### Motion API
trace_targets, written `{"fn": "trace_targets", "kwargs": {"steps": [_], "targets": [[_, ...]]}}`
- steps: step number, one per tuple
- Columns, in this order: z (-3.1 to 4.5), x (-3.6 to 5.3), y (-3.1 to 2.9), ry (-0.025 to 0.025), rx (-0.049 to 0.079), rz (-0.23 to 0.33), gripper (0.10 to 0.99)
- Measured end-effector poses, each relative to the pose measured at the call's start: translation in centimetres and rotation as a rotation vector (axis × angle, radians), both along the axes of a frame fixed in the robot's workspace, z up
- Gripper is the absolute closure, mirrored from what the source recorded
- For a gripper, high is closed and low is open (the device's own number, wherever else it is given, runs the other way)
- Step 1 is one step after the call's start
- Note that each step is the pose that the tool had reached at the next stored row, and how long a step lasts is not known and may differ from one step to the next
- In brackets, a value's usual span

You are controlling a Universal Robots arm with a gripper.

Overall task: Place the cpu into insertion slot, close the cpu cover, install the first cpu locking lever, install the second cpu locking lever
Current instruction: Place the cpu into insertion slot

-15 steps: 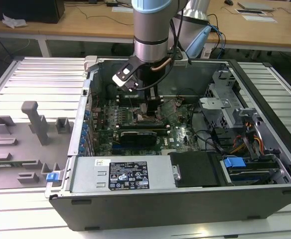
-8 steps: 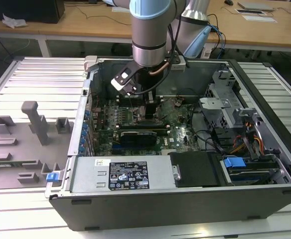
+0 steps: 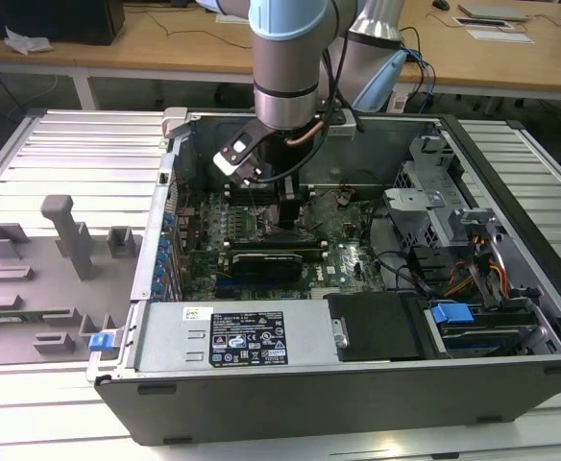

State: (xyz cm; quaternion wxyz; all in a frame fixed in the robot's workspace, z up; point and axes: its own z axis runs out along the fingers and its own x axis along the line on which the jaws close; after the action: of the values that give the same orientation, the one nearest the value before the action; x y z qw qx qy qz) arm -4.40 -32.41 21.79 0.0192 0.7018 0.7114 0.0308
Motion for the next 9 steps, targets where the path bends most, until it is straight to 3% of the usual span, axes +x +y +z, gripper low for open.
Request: {"fn": "trace_targets", "kwargs": {"steps": [9], "targets": [[-0.79,-0.27,0.14,0.0,0.0,-0.027,0.549]]}}
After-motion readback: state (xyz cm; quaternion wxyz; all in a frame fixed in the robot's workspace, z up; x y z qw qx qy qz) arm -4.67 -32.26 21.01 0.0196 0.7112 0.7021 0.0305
